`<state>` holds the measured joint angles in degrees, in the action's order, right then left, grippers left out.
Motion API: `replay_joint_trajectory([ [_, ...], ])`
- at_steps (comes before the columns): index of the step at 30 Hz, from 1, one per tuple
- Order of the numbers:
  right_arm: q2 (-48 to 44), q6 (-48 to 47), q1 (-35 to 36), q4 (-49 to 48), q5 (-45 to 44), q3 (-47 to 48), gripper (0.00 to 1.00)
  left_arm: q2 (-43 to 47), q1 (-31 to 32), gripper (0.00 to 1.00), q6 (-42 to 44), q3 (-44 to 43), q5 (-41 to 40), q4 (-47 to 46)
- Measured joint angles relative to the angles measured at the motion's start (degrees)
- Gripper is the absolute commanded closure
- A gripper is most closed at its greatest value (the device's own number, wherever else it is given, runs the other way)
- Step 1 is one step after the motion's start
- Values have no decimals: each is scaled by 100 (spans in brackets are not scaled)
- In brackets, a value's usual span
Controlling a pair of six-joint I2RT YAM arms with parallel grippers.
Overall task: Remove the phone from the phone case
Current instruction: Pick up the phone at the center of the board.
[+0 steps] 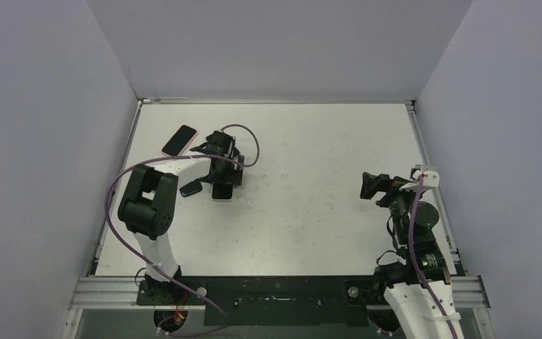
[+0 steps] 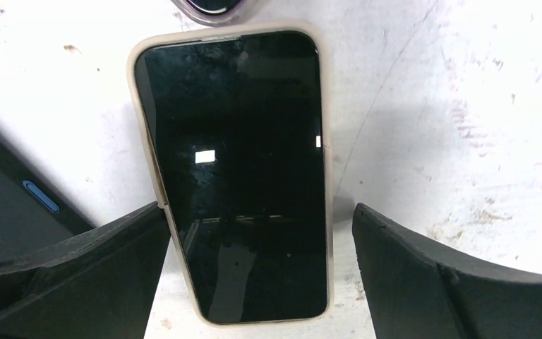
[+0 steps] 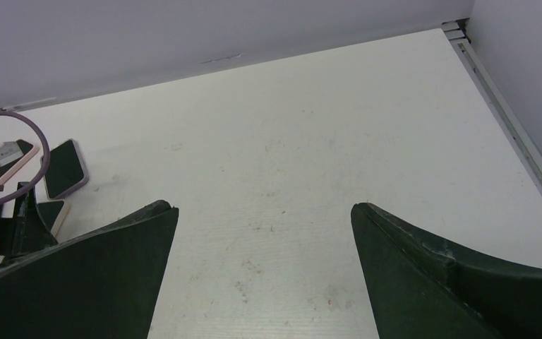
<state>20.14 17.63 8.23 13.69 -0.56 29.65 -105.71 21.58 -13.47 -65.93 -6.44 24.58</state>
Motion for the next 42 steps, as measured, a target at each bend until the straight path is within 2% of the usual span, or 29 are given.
replay_joint_trajectory([
  [2, 37, 0, 0, 2, 52, 0, 0, -79, 0, 7, -85, -87, -46, -28],
  [10, 170, 0, 0, -33, 271, 0, 0, -184, -20, 35, -240, -186, -142, -162],
  [16, 822, 48, 0, -79, 717, 0, 0, -127, 70, 53, -332, -98, -199, -269],
  [30, 2184, 448, 175, -463, 2057, -155, 0, 1047, 1279, 77, -935, 1585, 85, -1794],
  [32, 2382, 518, 339, -553, 2166, -155, 0, 1290, 1410, 83, -997, 1858, 170, -1996],
  [34, 2597, 632, 669, -728, 2170, -157, 0, 1565, 1499, 100, -1054, 2129, 295, -2221],
  [37, 2907, 850, 1528, -1086, 1915, -162, 0, 1971, 1556, 100, -1231, 2490, 472, -2588],
  [42, 3462, 1174, 3121, -1696, 1003, -168, 0, 2363, 1561, 100, -1615, 2955, 745, -3296],
])
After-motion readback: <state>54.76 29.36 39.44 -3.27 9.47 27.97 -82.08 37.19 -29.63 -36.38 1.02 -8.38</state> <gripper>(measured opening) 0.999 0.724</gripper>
